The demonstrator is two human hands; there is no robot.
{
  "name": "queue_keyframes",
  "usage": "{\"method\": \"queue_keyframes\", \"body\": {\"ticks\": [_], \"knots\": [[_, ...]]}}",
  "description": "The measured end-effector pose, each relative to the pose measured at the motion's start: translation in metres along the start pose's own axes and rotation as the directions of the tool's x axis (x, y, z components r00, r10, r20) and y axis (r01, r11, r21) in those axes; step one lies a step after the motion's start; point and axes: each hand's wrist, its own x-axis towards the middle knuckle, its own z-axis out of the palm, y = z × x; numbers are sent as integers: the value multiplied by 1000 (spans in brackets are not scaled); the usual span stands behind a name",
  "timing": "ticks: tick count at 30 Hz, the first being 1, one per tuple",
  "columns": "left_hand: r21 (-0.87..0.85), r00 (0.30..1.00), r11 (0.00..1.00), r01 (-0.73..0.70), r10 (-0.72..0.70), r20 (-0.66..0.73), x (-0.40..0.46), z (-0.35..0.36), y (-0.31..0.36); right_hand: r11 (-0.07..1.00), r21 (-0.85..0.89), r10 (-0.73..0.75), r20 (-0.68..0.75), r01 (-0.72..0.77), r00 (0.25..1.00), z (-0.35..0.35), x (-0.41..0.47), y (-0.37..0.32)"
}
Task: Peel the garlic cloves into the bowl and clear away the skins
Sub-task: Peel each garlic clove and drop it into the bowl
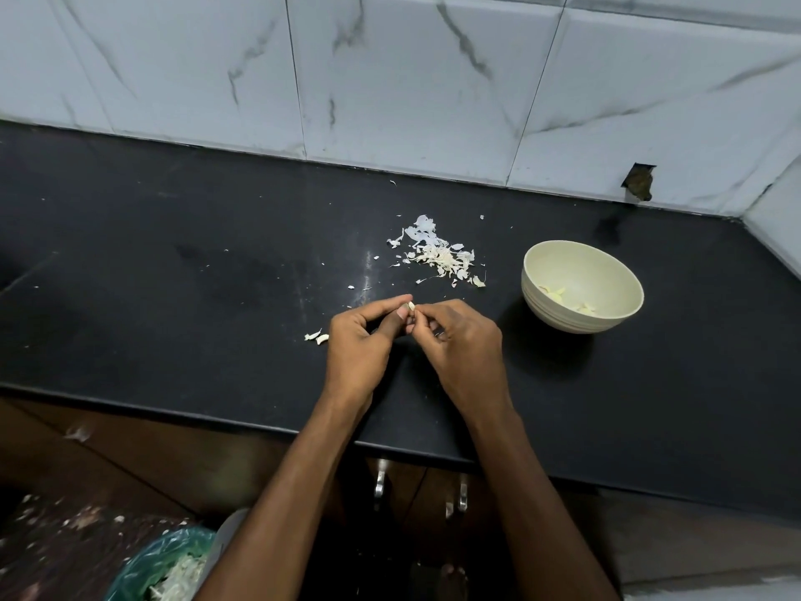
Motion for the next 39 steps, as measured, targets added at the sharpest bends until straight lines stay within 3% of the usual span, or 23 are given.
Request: {"method": "queue_keyframes", "body": {"ticks": [7,16,23,28,39], "knots": [[74,1000,997,-1,-1,18,0,0,1,999,-39,-3,33,4,999,0,-1,-1],[73,1000,997,11,-11,1,-2,2,0,993,-117,-6,-25,3,1000,2,0,-7],[26,999,999,38,-38,9,-1,1,1,985,109,132,28,-134,991,-5,2,-4],[-38,996,997,73,-71,56,0,2,2,782,450,371,221,-432,902,-14,9,-7],[-84,995,994,71,-66,70,-1,2,7,780,455,360,237,-431,902,-15,7,-8]]}}
